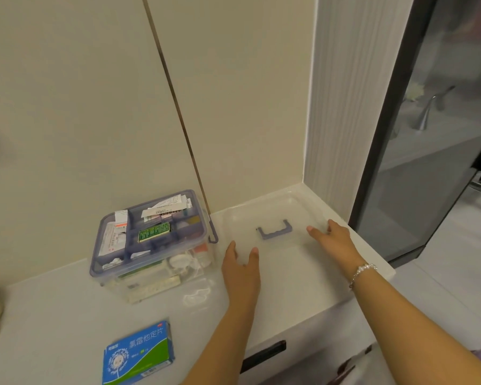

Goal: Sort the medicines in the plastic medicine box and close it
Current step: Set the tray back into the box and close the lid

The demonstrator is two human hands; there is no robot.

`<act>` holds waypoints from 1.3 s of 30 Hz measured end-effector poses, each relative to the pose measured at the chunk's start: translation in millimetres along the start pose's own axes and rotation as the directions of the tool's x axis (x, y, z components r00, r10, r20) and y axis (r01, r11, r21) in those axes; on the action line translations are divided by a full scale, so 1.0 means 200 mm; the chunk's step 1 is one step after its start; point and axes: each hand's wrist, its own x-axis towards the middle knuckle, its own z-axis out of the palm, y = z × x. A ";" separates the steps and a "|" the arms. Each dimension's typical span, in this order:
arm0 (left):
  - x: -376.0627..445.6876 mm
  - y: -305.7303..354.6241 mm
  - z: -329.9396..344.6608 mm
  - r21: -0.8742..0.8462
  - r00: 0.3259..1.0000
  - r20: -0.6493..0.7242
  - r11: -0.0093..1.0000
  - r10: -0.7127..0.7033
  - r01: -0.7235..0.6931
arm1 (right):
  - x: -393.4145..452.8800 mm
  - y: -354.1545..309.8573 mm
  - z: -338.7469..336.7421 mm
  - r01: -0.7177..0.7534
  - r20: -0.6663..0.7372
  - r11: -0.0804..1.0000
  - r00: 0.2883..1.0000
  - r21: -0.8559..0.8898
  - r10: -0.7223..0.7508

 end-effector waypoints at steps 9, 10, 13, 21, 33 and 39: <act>-0.22 0.05 -0.15 -0.104 0.992 -0.048 0.987 0.119 -0.123 | -0.19 -0.06 -0.05 0.080 -0.045 0.945 0.997 0.319 -0.069; -0.24 0.07 -0.18 -0.106 0.991 -0.054 0.986 0.125 -0.130 | -0.23 -0.09 -0.06 0.104 -0.055 0.931 0.994 0.349 -0.090; -0.29 0.14 -0.27 -0.104 0.983 -0.072 0.979 0.168 -0.175 | -0.33 -0.15 -0.06 0.187 -0.091 0.896 0.982 0.403 -0.164; -0.34 0.26 -0.53 -0.145 0.947 -0.165 0.943 0.275 -0.299 | -0.56 -0.35 -0.02 0.350 -0.190 0.826 0.936 0.441 -0.295; -0.16 0.34 -1.00 -0.379 0.887 -0.399 0.839 0.233 -0.391 | -0.66 -0.60 0.27 0.487 0.019 0.798 0.850 0.356 -0.527; 0.05 0.33 -1.18 -0.512 0.943 -0.333 0.835 0.024 -0.203 | -0.63 -0.63 0.40 0.508 0.142 0.791 0.803 0.341 -0.578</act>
